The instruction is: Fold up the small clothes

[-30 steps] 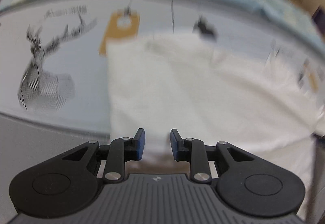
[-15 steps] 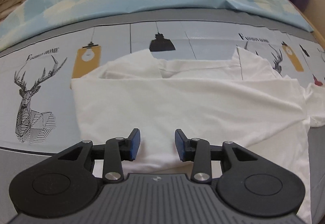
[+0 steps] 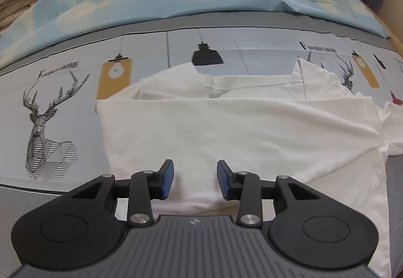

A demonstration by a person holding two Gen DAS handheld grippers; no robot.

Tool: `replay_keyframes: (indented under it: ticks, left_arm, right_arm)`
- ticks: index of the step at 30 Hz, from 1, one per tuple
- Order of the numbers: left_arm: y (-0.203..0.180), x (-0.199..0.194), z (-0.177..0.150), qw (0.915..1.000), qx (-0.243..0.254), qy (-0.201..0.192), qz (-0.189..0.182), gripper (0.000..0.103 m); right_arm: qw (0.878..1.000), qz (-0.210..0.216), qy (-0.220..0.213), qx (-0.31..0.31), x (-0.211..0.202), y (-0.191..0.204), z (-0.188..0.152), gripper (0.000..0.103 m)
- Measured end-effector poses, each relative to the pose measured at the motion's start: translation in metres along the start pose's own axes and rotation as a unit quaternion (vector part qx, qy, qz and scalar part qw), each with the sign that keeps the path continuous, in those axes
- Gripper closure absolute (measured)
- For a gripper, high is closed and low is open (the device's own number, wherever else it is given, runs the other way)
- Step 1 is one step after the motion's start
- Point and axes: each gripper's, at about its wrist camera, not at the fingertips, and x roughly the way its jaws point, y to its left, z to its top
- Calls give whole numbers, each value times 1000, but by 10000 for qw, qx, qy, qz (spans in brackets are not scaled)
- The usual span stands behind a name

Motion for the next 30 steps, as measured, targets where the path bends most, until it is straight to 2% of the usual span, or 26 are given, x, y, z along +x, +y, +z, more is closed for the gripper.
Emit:
replay_keyframes:
  ticks: [3, 5, 8, 10, 13, 14, 16, 17, 18, 19, 20, 21, 22, 23, 24, 25, 27, 29, 30]
  left_arm:
    - [10, -3, 1, 9999, -109, -37, 56, 61]
    - [18, -7, 2, 9998, -186, -76, 87, 61]
    - [31, -14, 3, 9991, -377, -152, 131, 61]
    - [40, -19, 4, 9982, -546, -204, 153, 61]
    - [53, -25, 5, 9961, -827, -254, 151, 61]
    - [58, -26, 5, 9954, -914, -258, 144, 61]
    - [64, -28, 5, 9942, -1041, -251, 114, 61]
    - [66, -29, 4, 9937, -1091, -249, 96, 61]
    - [69, -30, 3, 9930, -1156, -242, 77, 61]
    - [71, -30, 3, 9923, -1216, -233, 56, 61]
    - [73, -30, 3, 9915, -1279, -222, 18, 61]
    - [74, -29, 3, 9908, -1336, -209, -34, 61]
    - [75, -29, 3, 9903, -1375, -203, -89, 61]
    - [75, -28, 3, 9899, -1396, -203, -131, 61]
    - [74, -26, 3, 9897, -1408, -198, -163, 61]
    - [73, -24, 3, 9896, -1417, -180, -188, 61]
    - [69, -20, 2, 9883, -1478, -198, -316, 61]
    - [61, -15, 3, 9863, -1534, -169, -579, 61]
    - [53, -13, 4, 9849, -1518, -196, -804, 61]
  right_arm:
    - [9964, -89, -609, -581, -26, 38, -8, 100]
    - [9845, 107, -1069, -1385, -52, 82, -23, 100]
    - [9597, 1051, -1312, -2251, -99, 147, -67, 100]
    - [9293, 1956, -1181, -2900, -133, 190, -113, 100]
    - [8688, 3289, -623, -3648, -181, 233, -192, 100]
    - [8347, 3796, -289, -3980, -196, 245, -223, 100]
    - [7656, 4455, 208, -4637, -218, 255, -278, 100]
    - [7356, 4595, 481, -4954, -224, 259, -299, 100]
    - [6941, 4684, 928, -5387, -227, 262, -323, 100]
    - [6587, 4676, 1303, -5749, -228, 261, -342, 100]
    - [6332, 4565, 1546, -6056, -227, 259, -357, 99]
    - [6165, 4402, 1710, -6300, -225, 258, -367, 98]
    - [6070, 4207, 1811, -6494, -221, 255, -373, 97]
    - [6078, 4063, 1845, -6568, -218, 253, -374, 97]
    - [6173, 3933, 1869, -6552, -213, 254, -371, 97]
    - [6352, 3792, 1901, -6454, -207, 255, -363, 95]
    - [6762, 3550, 1881, -6175, -197, 257, -348, 87]
    - [7248, 3238, 1785, -5813, -186, 258, -326, 81]
    - [7543, 2977, 1703, -5599, -180, 259, -315, 80]
